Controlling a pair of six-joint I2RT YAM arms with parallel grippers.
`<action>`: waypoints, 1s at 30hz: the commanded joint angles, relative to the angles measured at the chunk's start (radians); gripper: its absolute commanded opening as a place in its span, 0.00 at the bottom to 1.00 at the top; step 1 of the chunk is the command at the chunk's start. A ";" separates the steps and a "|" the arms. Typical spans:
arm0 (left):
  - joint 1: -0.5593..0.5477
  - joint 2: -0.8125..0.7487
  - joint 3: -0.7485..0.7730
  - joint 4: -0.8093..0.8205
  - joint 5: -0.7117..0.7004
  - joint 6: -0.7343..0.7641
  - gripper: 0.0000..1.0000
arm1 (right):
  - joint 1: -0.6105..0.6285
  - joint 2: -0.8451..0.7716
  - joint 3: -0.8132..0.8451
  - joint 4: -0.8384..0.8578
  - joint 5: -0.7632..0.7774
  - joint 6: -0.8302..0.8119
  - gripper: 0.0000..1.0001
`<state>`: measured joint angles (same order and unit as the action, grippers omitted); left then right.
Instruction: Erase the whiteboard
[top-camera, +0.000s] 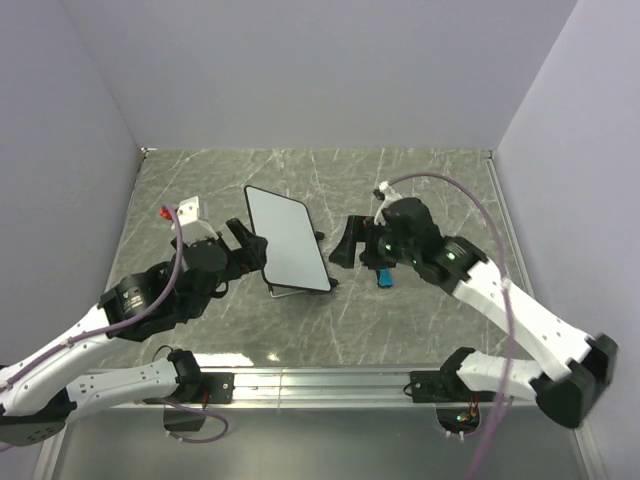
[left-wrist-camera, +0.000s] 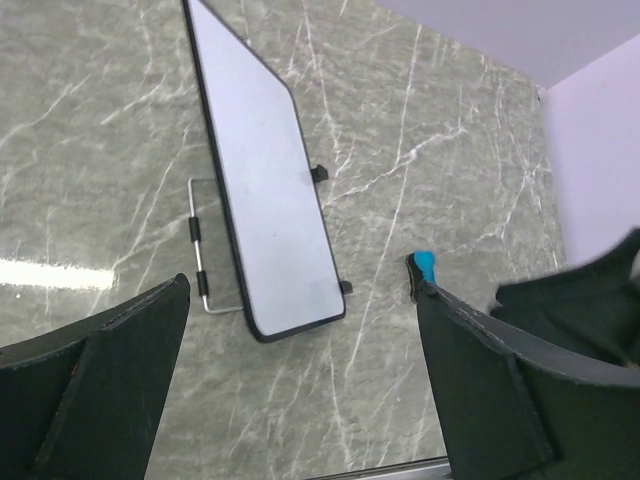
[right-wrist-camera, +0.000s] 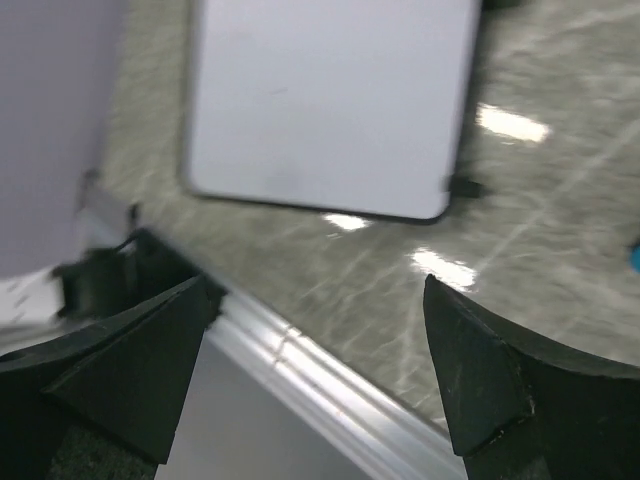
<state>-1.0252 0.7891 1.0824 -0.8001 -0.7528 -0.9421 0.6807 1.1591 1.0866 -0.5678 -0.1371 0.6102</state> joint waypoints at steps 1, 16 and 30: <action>0.004 0.080 0.108 -0.054 0.014 0.062 0.99 | 0.032 -0.151 -0.022 0.089 -0.111 0.016 0.95; 0.017 0.187 0.324 -0.105 -0.037 0.048 1.00 | 0.039 -0.542 -0.160 0.051 -0.016 0.043 1.00; 0.016 0.205 0.350 -0.168 0.006 0.040 0.99 | 0.037 -0.679 -0.208 0.033 0.031 0.036 1.00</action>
<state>-1.0119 0.9794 1.3846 -0.9638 -0.7399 -0.9211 0.7155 0.4755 0.8509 -0.5282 -0.1452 0.6567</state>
